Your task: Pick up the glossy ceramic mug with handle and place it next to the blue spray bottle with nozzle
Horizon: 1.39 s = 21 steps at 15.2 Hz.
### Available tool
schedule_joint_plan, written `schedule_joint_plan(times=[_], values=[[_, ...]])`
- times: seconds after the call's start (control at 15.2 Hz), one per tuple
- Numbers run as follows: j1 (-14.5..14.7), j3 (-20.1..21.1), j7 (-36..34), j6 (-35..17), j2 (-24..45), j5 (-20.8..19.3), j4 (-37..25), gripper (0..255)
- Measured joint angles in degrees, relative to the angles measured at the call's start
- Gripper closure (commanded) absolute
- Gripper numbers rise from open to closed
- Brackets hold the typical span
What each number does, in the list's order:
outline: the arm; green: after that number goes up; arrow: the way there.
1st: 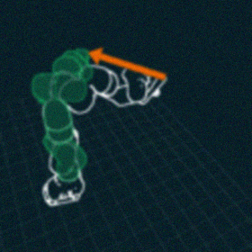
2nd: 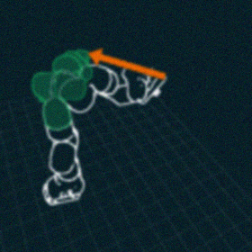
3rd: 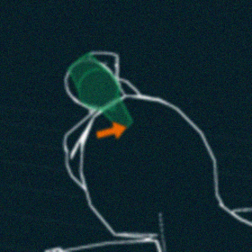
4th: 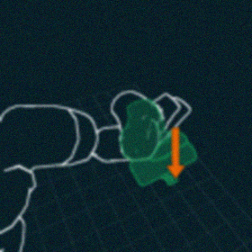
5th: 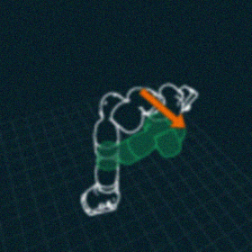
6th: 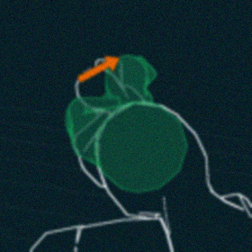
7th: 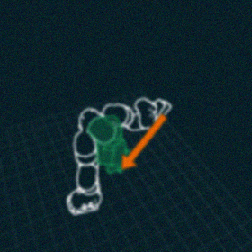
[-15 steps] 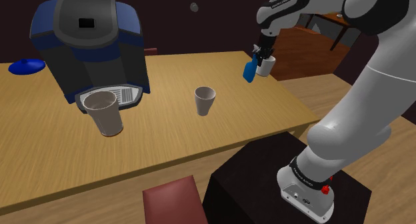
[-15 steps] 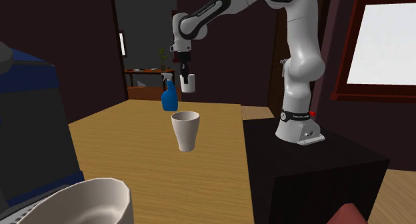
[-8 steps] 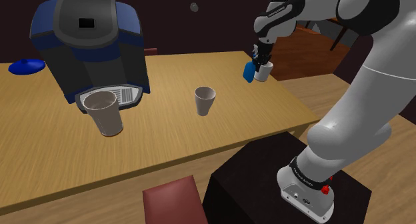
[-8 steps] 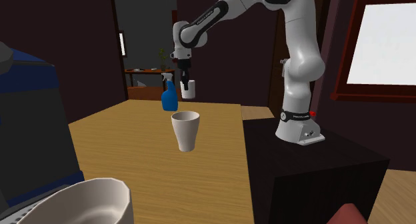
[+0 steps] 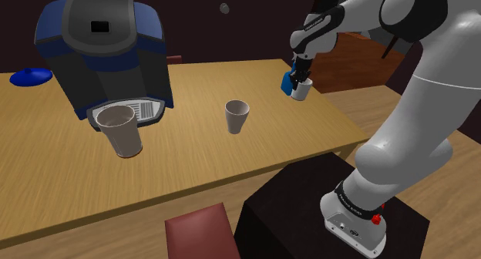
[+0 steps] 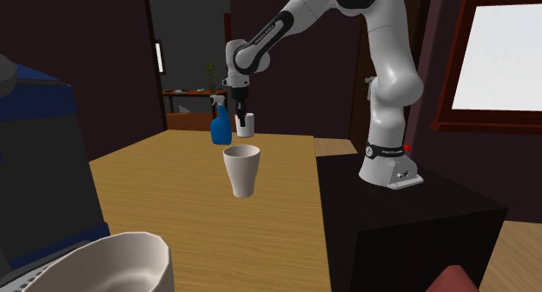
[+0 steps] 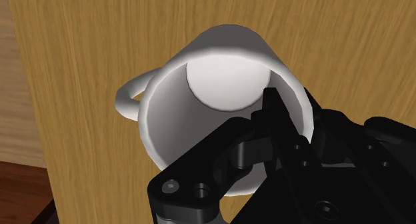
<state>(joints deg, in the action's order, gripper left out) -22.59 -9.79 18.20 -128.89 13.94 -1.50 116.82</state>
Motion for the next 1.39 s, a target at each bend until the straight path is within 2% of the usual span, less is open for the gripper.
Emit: schedule_joint_plan(times=[0.59, 0.99, 1.06, 1.39], values=[[-0.3, 0.2, 0.2, -5.5, 3.7, 0.6, 1.8, 255], [-0.3, 0.3, 0.2, -5.9, 4.0, 0.7, 1.9, 255], [-0.3, 0.3, 0.2, -5.9, 4.0, 0.7, 1.9, 0], [-0.3, 0.3, 0.2, -5.9, 4.0, 0.7, 1.9, 0]])
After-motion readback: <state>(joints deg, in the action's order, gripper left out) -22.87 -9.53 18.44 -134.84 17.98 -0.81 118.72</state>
